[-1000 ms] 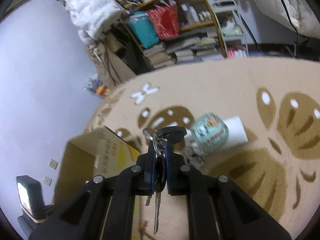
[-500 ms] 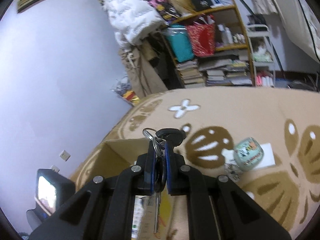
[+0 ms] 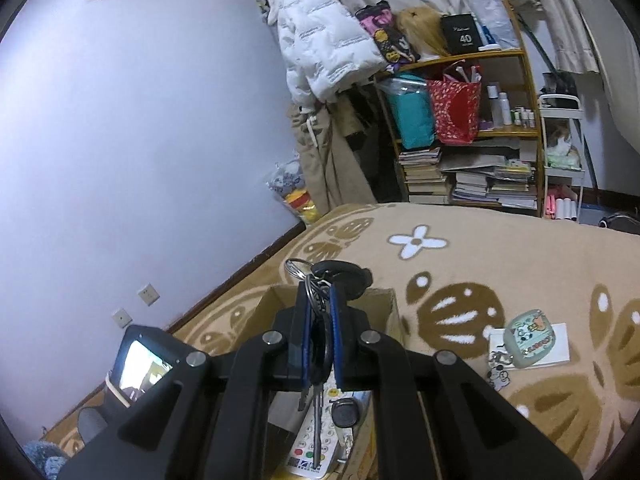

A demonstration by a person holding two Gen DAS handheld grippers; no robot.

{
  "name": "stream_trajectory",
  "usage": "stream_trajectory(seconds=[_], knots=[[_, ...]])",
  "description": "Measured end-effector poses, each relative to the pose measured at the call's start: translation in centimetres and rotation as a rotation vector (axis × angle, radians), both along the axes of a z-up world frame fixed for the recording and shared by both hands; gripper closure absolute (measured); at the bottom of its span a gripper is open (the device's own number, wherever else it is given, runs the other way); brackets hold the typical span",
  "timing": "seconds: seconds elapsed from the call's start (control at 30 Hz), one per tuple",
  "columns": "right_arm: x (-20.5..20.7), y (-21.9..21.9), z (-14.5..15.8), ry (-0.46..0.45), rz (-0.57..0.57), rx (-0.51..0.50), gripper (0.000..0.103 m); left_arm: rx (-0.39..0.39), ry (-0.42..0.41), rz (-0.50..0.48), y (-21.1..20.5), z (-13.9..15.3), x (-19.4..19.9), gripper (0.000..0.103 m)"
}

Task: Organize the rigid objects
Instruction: 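Carry the keys over the box and release them inside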

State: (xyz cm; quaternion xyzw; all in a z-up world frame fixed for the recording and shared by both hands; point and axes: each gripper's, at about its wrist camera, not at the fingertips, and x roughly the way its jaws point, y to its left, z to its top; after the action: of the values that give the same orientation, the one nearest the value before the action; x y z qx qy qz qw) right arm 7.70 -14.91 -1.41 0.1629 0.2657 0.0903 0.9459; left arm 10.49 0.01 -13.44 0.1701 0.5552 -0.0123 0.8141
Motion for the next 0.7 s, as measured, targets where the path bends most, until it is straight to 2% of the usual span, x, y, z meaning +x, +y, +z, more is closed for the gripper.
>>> stream_trajectory(seconds=[0.3, 0.7], knots=[[1.3, 1.7, -2.9, 0.102, 0.056, -0.014, 0.093, -0.004, 0.001, 0.003, 0.1, -0.1, 0.0, 0.085], [1.9, 1.5, -5.1, 0.183, 0.036, -0.051, 0.093, -0.008, 0.002, 0.005, 0.2, -0.1, 0.1, 0.085]])
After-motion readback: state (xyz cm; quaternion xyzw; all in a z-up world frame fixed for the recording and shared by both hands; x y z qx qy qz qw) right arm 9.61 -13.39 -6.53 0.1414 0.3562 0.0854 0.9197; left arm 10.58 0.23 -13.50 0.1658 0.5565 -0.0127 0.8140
